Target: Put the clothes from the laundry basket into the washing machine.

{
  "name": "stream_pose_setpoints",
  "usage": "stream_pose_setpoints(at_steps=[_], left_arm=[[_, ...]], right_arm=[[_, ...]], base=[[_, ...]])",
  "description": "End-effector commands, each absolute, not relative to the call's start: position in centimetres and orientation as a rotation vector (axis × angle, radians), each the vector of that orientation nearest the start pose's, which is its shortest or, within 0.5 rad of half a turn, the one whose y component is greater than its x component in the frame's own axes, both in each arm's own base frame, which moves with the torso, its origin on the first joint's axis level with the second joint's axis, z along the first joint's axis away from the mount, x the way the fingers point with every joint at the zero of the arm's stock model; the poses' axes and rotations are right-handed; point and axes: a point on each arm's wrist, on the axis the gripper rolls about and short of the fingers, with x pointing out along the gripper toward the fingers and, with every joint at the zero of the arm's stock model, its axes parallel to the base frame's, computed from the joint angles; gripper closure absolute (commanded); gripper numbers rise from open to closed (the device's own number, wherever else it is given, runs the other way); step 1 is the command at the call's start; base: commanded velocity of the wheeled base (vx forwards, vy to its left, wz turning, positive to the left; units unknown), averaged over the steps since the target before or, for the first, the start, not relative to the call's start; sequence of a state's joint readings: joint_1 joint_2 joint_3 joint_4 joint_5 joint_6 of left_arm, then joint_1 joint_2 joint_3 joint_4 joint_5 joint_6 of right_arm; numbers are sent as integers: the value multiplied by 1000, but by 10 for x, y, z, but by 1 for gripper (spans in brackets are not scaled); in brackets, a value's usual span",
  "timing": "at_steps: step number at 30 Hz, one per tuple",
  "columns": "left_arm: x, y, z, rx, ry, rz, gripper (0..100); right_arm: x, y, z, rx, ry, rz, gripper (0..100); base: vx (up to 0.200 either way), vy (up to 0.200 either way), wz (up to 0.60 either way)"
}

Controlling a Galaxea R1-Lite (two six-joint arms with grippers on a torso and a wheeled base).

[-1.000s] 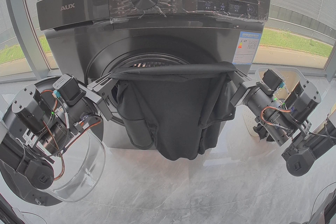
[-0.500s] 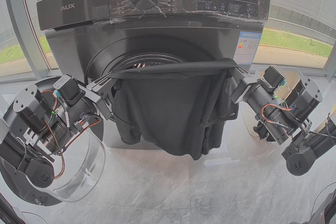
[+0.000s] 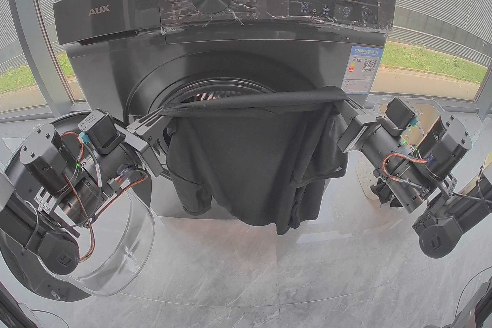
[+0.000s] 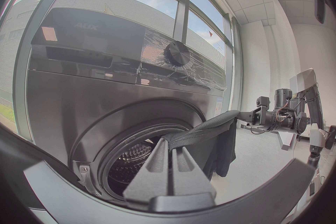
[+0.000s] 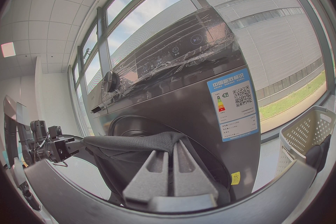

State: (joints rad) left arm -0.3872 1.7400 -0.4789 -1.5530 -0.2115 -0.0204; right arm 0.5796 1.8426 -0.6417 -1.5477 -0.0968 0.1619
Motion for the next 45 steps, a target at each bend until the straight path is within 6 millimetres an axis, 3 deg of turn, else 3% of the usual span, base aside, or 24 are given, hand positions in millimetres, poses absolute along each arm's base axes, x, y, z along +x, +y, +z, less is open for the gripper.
stream_pose_setpoints(at_steps=[1,19,20,33,38,45], left_arm=[[252,-106,182,-46,-290,-594,100],[253,-103,176,-33,-267,-603,100],[254,-103,174,-29,-261,-599,0],[243,-100,149,-25,-141,-674,0],[242,-107,119,-5,-20,-689,0],[228,-111,103,3,69,-721,0]], right_arm=[[260,169,188,274,-291,506,100],[262,169,185,279,-280,506,100],[262,169,185,280,-280,506,100],[262,169,181,277,-265,507,100],[260,179,173,271,-234,526,100],[258,175,150,234,-145,511,100]], base=[[0,0,0],[0,0,0],[0,0,0],[0,0,0],[0,0,0],[0,0,0]])
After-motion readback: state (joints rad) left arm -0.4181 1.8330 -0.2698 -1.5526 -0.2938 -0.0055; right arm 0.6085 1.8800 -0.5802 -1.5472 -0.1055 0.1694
